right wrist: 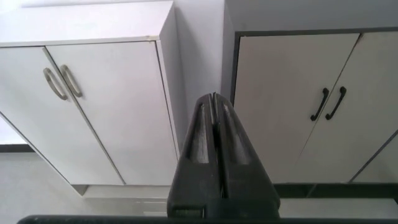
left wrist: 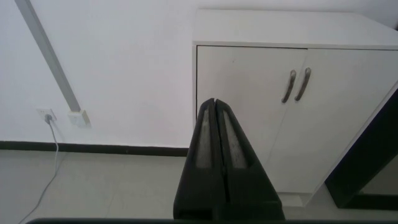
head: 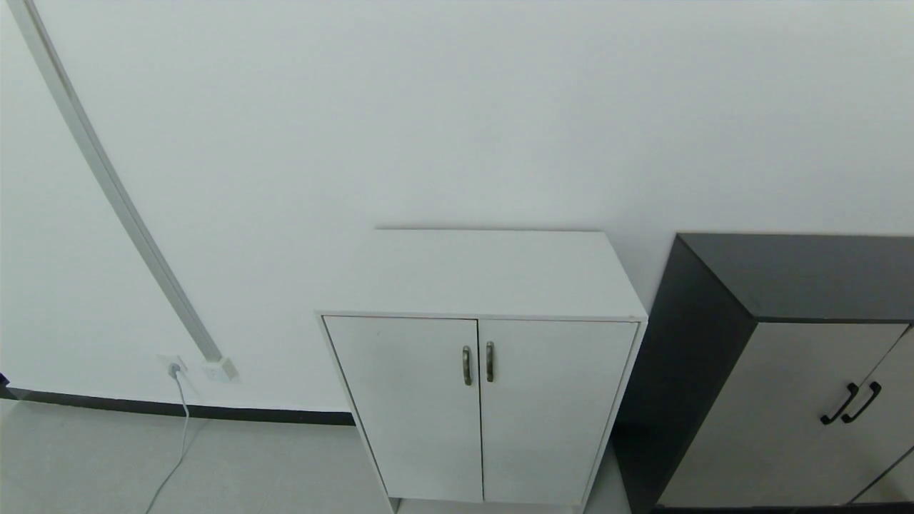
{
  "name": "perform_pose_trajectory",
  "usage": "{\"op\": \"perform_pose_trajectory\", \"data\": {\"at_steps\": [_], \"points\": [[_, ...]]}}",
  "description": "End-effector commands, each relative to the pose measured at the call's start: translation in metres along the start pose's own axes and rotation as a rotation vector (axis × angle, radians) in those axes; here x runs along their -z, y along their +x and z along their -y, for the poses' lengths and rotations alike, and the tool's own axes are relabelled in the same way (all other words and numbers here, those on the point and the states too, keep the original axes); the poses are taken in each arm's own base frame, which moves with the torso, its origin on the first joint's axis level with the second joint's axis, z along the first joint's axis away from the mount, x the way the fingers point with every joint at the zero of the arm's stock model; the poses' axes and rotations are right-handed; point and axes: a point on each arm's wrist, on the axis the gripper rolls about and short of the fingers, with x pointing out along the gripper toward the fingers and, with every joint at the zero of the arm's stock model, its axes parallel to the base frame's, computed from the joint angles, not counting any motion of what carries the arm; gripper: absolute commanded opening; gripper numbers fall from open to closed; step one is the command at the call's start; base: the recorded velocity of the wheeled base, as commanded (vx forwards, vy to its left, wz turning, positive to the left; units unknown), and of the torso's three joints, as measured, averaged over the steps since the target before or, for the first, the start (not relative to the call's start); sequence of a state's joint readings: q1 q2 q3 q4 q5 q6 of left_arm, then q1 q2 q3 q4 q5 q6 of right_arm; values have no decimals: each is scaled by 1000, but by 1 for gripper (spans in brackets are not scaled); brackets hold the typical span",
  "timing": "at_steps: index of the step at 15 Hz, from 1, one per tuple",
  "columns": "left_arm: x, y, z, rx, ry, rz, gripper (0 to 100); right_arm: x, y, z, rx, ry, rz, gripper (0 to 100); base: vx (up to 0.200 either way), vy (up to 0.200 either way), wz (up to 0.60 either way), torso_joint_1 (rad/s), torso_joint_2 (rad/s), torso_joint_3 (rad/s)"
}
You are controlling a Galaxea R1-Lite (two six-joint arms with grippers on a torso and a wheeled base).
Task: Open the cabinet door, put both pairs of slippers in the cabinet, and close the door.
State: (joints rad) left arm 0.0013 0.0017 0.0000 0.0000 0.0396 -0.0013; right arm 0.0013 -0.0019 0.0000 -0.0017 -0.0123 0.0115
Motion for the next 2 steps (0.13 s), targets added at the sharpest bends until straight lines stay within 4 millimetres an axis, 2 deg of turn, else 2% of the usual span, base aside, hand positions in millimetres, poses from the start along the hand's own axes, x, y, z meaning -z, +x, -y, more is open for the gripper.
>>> {"op": "perform_pose_trajectory", "data": {"at_steps": [1, 2], "points": [[0, 0, 0, -1, 0, 0, 0, 0, 0, 0, 0, -1, -2, 0, 0, 0, 0, 0, 0, 0], [0, 0, 0, -1, 0, 0, 0, 0, 0, 0, 0, -1, -2, 0, 0, 0, 0, 0, 0, 0]]}}
